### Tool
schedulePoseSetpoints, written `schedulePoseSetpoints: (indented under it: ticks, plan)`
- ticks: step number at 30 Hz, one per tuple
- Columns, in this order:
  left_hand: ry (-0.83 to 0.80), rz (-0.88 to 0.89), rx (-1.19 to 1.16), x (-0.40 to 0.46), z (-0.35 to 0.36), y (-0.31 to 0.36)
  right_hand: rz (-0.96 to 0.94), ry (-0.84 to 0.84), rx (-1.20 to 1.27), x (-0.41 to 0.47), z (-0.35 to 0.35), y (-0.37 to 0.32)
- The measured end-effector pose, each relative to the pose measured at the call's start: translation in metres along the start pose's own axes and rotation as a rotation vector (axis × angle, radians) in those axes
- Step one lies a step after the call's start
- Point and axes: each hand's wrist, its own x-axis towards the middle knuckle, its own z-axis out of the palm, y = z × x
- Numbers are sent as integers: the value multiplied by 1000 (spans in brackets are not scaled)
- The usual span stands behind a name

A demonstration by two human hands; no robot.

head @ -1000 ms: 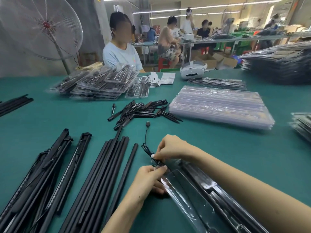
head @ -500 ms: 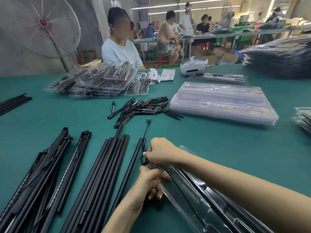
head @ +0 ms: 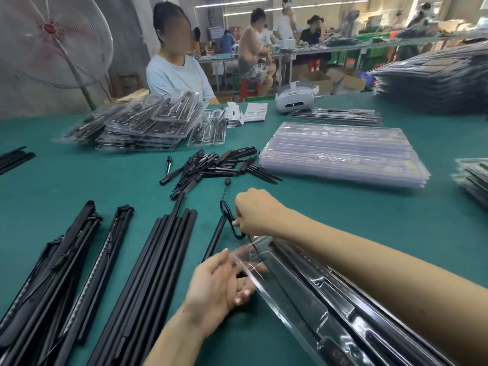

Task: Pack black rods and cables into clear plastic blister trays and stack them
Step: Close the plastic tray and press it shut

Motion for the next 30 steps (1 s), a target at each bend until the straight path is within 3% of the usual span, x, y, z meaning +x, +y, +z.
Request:
schedulePoseSetpoints:
  ticks: [3,9,15,19,22,27,30]
  plan:
    - [-26,-37,-115,-1,3,1,34,-66,61,2,-6,6]
    - [219,58,158,6,7,-6,-54,-92,115,0,-1,-5]
    - [181,38,181,5,13,-3,13,-65,23,5,9,-9]
    - [209,27,157,6,15,-2,-2,-147,198,10,14,-22]
    - [197,3,117,6,12,1,-26,-127,178,12,15,-19]
    - [288,27,341,7,16,-2,-164,-397,440,3,-6,4]
    - [329,86,414,8,18,-4,-179,-383,355,-3,-12,31]
